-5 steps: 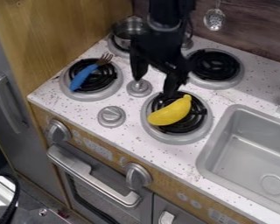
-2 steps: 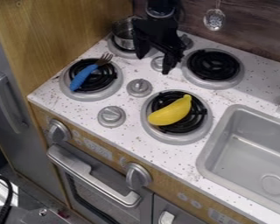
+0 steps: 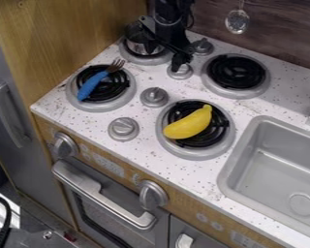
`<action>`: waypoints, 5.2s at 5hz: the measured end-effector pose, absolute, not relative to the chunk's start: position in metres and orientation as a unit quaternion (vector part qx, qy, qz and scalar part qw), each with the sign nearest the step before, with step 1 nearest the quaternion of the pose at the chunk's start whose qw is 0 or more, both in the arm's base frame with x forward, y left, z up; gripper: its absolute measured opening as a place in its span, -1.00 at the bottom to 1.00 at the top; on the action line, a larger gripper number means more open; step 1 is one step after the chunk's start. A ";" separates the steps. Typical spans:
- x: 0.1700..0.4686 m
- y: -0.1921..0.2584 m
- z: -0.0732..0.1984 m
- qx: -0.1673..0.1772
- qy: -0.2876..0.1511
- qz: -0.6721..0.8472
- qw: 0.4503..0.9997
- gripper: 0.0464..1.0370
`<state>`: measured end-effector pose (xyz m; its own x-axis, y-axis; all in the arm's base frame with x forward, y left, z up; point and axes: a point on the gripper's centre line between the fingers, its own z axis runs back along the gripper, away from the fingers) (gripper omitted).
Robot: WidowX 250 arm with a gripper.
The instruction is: Take the silver pot from the left burner, put it on the right burner
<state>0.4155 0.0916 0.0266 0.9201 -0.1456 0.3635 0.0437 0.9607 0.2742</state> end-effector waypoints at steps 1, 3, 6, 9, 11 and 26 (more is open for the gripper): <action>0.430 0.097 0.015 0.112 -0.212 -0.018 0.971 0.92; 0.477 0.111 0.000 0.118 -0.228 -0.018 0.966 0.92; 0.500 0.146 0.008 0.170 -0.251 0.004 0.953 0.92; 0.507 0.159 -0.024 0.143 -0.222 0.014 0.964 0.82; 0.499 0.152 -0.038 0.149 -0.210 -0.006 0.966 -0.29; 0.393 -0.050 0.019 0.062 -0.085 -0.183 0.977 0.92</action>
<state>0.3930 -0.0505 0.0188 0.9185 -0.3684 0.1438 0.3473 0.9253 0.1522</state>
